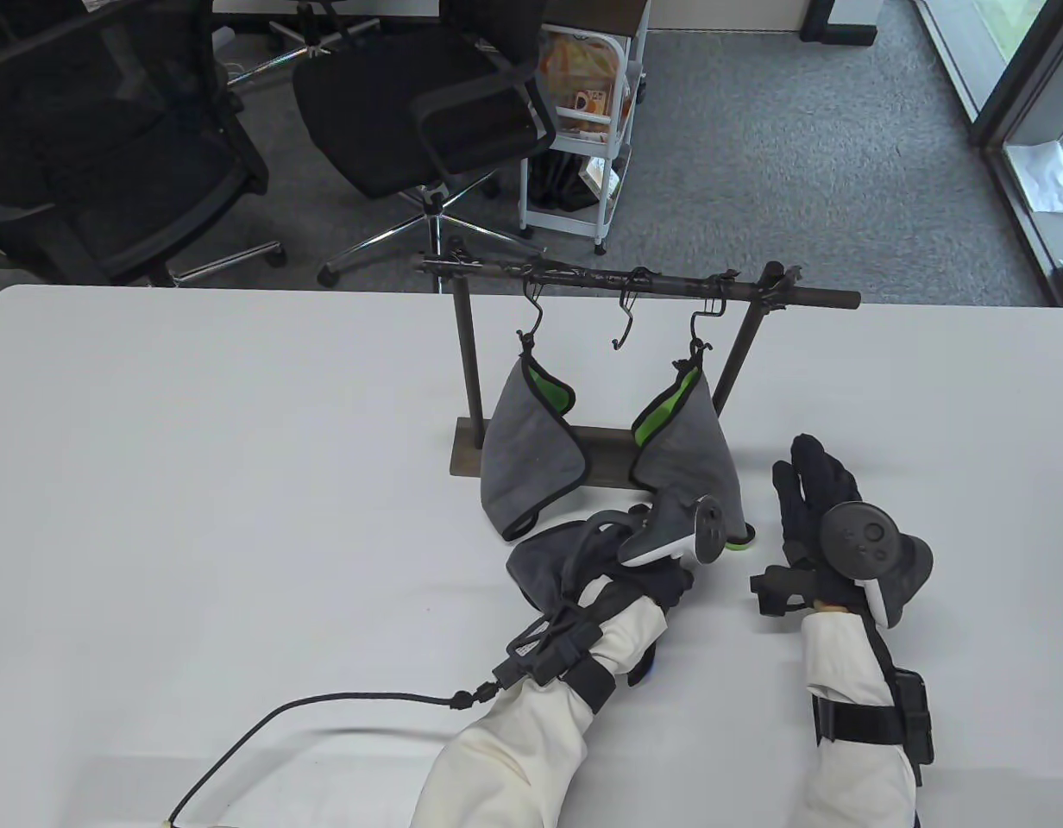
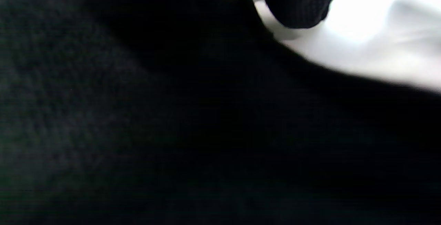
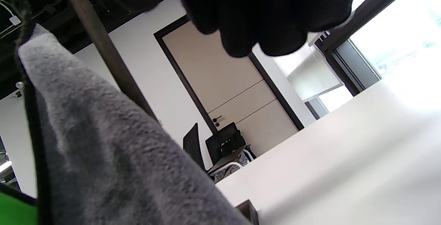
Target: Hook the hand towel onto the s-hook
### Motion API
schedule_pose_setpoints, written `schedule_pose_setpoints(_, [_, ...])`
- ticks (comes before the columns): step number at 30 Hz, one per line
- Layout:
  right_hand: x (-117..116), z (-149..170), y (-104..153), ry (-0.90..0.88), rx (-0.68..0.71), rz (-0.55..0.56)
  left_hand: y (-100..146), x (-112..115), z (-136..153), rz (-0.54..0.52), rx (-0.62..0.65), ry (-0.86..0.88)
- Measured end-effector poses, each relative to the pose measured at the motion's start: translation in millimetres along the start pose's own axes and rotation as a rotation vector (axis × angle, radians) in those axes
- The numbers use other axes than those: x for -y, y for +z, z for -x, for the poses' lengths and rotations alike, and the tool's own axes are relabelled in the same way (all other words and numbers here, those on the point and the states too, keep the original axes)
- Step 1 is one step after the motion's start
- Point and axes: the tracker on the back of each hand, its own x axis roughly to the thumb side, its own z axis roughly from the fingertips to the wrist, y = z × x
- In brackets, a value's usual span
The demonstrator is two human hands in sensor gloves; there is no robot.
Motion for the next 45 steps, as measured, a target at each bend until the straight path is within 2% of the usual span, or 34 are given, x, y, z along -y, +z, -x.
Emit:
schedule_pose_setpoints(8, [0,0,0,0.001,-0.004,-0.003,6,5,5,-0.052,0.009,-0.015])
schedule_pose_setpoints(11, [0,0,0,0.001,-0.001,-0.003,11,6,7,-0.103,0.021,-0.025])
schedule_pose_setpoints(16, [-1,1,0,0.003,-0.001,-0.004,21,8,17,-0.127,0.086,0.057])
schedule_pose_setpoints(25, [0,2,0,0.005,-0.007,-0.005,42,3,44,-0.271,0.165,0.285])
schedule_pose_setpoints(32, [-1,2,1,0.005,-0.008,-0.007,65,-10,69,-0.424,0.284,0.565])
schedule_pose_setpoints(38, [-1,2,1,-0.003,-0.012,-0.013,85,-24,97,-0.434,0.411,0.905])
schedule_pose_setpoints(41, [0,2,1,-0.015,-0.014,-0.011,93,-33,111,-0.449,0.432,1.048])
schedule_pose_setpoints(45, [0,2,1,-0.013,-0.011,-0.011,105,-49,125,-0.517,0.435,1.099])
